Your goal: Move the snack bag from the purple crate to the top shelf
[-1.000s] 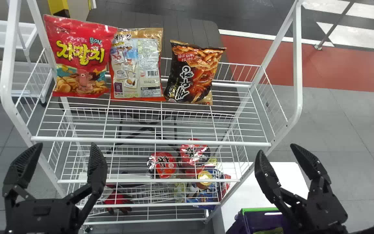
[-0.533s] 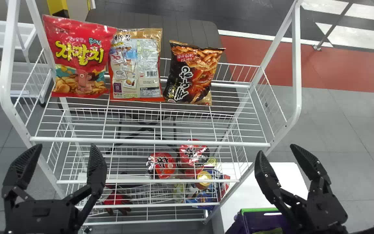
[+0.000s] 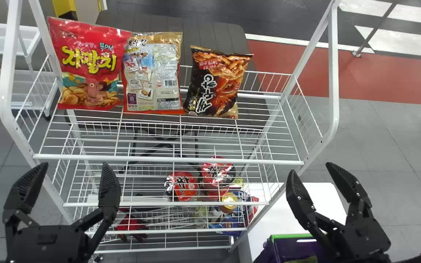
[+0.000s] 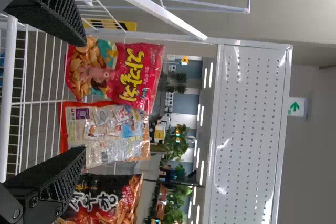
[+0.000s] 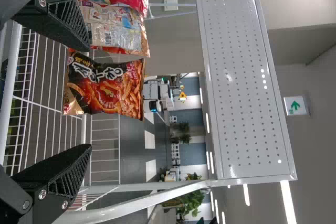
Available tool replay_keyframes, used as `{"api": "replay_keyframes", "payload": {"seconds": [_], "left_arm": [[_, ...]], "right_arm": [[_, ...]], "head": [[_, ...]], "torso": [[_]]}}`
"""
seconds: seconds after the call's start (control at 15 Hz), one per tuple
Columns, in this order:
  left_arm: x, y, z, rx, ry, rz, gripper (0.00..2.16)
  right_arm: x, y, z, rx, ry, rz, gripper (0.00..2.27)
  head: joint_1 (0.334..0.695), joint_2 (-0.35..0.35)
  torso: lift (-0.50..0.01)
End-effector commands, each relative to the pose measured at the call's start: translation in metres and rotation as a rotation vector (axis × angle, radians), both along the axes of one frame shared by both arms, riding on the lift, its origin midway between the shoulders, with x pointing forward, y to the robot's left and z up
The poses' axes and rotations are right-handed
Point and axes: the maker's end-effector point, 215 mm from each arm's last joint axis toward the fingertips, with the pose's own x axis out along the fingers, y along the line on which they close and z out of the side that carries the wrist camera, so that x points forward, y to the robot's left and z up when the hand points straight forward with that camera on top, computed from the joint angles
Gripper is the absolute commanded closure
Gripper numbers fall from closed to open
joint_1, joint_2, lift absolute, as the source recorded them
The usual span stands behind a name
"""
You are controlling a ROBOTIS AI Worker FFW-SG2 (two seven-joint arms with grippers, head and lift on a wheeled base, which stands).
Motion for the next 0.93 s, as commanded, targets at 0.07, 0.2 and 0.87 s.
{"api": "replay_keyframes", "payload": {"seconds": [0.07, 0.2, 0.87], "left_arm": [[0.0001, 0.0000, 0.0004, -0.001, -0.001, 0.000, 0.11], [0.0005, 0.0003, -0.0005, 0.002, 0.003, 0.000, 0.11], [0.0025, 0.0004, -0.0014, 0.009, 0.019, 0.000, 0.11]], "right_arm": [[0.0000, 0.0004, 0.0000, 0.001, 0.000, 0.000, 0.19], [0.0000, 0.0004, 0.0000, 0.001, 0.000, 0.000, 0.19], [0.0010, 0.0030, 0.0039, 0.004, -0.004, 0.003, 0.19]], "head": [[0.695, -0.214], [0.695, -0.214], [0.695, -0.208]], "torso": [[0.000], [0.000], [0.000]]}}
